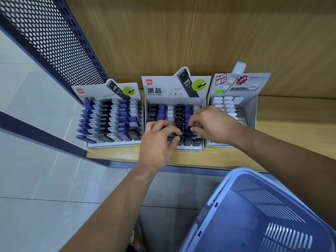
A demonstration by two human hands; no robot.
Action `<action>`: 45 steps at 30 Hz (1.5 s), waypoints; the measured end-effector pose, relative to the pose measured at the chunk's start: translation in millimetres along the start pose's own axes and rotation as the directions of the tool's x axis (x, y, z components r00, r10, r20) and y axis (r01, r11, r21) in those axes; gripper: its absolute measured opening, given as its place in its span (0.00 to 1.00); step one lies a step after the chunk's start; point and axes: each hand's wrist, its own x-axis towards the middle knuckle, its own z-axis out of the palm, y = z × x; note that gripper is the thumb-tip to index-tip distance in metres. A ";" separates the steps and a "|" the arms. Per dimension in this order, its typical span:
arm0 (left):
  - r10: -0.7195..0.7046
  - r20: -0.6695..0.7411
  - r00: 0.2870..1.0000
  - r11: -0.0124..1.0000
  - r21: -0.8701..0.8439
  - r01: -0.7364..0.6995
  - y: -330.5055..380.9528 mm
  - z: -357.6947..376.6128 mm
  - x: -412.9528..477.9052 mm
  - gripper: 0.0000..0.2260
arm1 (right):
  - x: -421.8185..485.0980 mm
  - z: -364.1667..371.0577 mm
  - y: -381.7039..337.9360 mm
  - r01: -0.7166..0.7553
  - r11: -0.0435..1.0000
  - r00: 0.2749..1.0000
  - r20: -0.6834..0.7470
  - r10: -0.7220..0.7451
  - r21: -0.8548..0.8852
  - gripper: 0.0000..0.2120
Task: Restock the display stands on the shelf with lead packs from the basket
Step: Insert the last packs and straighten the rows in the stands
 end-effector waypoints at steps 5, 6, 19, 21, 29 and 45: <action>0.025 0.022 0.999 0.999 0.047 -0.026 4.1 4.1 -4.4 0.13 | -16.7 -15.9 7.3 -0.015 0.994 0.952 -0.304 0.047 0.107 0.02; 0.021 0.040 0.999 0.998 0.065 -0.023 5.5 4.3 -5.5 0.14 | -21.2 -19.2 9.2 -0.013 0.992 0.934 -0.352 0.058 0.127 0.02; -0.035 0.055 0.998 0.999 -0.009 0.036 6.1 3.5 -6.5 0.14 | -34.2 3.0 23.2 0.014 0.999 0.928 -0.372 0.001 0.038 0.04; -0.039 0.053 0.998 0.999 -0.023 0.040 6.2 2.2 -5.6 0.15 | -31.2 9.5 20.9 0.022 0.999 0.932 -0.363 -0.005 0.041 0.04; -0.007 0.044 0.999 0.999 -0.045 0.009 -0.4 5.0 -9.6 0.16 | -28.0 23.7 16.0 -0.004 1.000 0.927 -0.375 0.002 -0.006 0.04; -0.013 0.106 0.994 0.999 -0.037 0.018 1.1 0.7 -11.0 0.19 | 4.9 1.9 11.3 0.085 0.996 0.994 -0.070 -0.085 -0.008 0.02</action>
